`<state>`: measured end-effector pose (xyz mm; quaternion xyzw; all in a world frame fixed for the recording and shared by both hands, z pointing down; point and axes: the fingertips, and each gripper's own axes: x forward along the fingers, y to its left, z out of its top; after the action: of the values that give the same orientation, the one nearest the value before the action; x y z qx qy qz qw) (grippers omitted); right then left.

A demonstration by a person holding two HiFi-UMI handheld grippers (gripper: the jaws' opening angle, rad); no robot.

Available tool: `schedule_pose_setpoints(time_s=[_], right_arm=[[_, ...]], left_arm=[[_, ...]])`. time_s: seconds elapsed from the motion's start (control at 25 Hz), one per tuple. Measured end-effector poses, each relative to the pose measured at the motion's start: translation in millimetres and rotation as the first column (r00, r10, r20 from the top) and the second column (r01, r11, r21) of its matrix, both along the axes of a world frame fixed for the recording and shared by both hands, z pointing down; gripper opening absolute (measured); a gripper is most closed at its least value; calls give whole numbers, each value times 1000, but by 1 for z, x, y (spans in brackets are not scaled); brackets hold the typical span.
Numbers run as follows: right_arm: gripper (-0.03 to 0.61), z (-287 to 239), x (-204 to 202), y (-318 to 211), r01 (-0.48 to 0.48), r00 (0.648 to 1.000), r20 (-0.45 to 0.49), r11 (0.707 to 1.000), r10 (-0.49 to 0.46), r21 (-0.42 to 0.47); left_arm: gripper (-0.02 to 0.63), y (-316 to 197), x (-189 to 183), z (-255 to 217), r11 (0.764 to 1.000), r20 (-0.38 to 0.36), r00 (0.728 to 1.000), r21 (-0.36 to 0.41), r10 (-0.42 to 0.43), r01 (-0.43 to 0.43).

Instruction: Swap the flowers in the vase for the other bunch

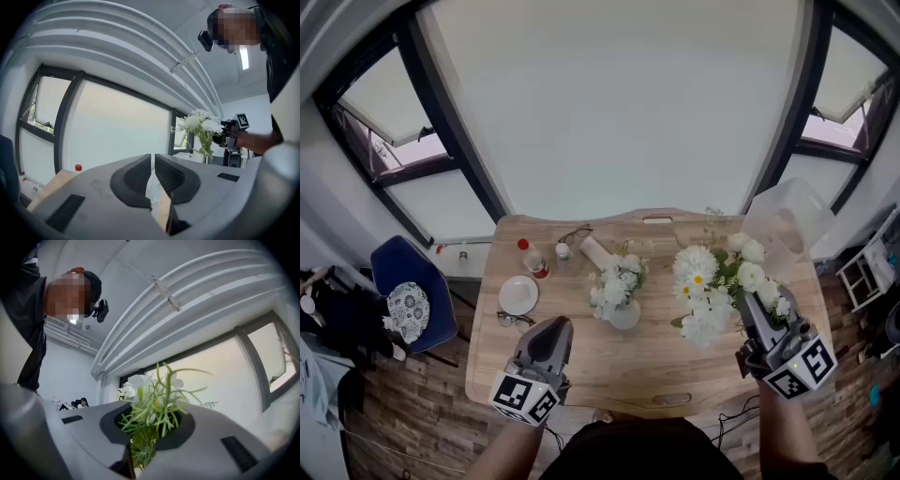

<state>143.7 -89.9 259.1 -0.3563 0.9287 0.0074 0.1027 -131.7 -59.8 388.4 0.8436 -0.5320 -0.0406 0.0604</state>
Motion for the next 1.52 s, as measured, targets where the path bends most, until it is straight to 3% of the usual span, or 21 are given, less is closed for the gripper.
schedule_pose_setpoints(time_s=[0.4, 0.56, 0.72, 0.92, 1.52], right_arm=[[83, -3, 5, 1, -11, 1000, 7, 1000, 11, 3], [83, -9, 17, 2, -14, 995, 94, 1000, 13, 4], [83, -7, 23, -2, -28, 996, 81, 1000, 28, 2], [83, -6, 25, -9, -37, 997, 69, 999, 37, -5], [83, 8, 37, -29, -52, 995, 80, 998, 55, -39]], left_arm=[[28, -10, 7, -1, 1000, -16, 1000, 9, -7, 8], [29, -18, 13, 4, 1000, 14, 1000, 11, -13, 13], [131, -28, 25, 11, 1000, 61, 998, 19, 11, -13], [180, -43, 43, 18, 997, 90, 993, -9, 72, -72], [224, -81, 69, 59, 983, 133, 978, -104, 162, -149]])
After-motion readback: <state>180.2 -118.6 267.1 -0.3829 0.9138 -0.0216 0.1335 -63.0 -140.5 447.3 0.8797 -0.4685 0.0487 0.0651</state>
